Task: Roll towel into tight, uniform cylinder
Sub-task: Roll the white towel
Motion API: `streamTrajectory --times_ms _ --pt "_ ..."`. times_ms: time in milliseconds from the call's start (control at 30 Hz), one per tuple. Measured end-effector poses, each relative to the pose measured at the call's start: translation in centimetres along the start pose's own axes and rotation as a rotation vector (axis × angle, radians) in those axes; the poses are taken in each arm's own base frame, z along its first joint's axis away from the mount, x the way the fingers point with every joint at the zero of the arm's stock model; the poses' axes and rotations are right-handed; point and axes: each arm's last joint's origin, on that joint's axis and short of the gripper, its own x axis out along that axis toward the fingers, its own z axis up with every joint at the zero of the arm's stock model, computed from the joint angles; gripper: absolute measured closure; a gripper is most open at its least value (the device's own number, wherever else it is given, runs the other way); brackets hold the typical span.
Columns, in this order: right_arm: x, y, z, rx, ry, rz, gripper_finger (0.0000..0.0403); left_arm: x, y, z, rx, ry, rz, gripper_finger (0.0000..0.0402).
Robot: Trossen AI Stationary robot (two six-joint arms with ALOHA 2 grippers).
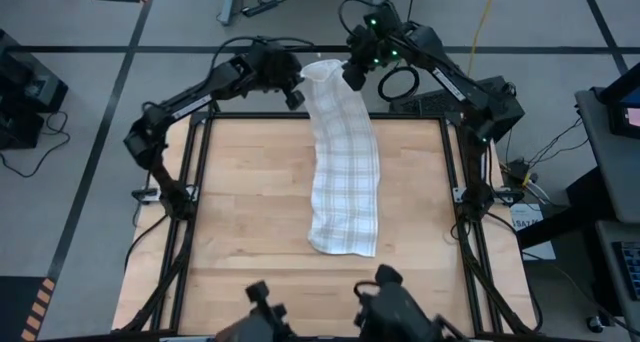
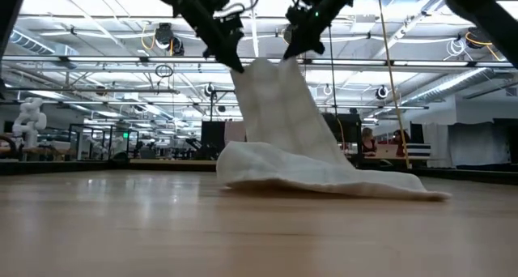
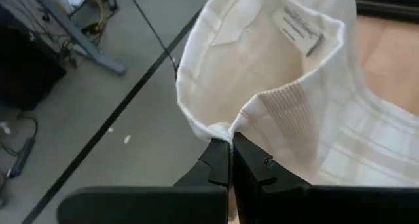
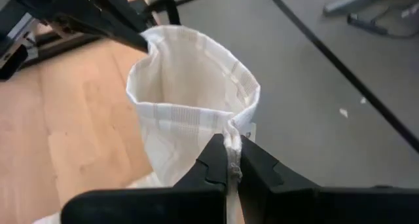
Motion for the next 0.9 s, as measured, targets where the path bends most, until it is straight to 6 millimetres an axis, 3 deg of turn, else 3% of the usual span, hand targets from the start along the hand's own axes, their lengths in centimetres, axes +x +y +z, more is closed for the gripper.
streamTrajectory --times_ms 300,500,700,900 --pt "3.4 -4.0 -1.5 0.066 0.058 -0.042 0.0399 5.1 2.7 -2.3 -0.053 0.030 -0.009 0.0400" --pt "5.2 -6.3 -2.3 0.076 0.064 -0.075 0.0399 7.3 3.5 -2.1 -0.048 -0.076 0.050 0.0400" --pt "6.1 -7.6 -2.9 0.090 0.072 -0.090 0.0399 9.1 3.8 -2.0 -0.041 -0.158 0.097 0.0400" --pt "5.7 -7.5 -2.9 0.112 0.084 -0.091 0.0386 9.5 3.7 -2.4 -0.043 -0.138 0.104 0.0400"
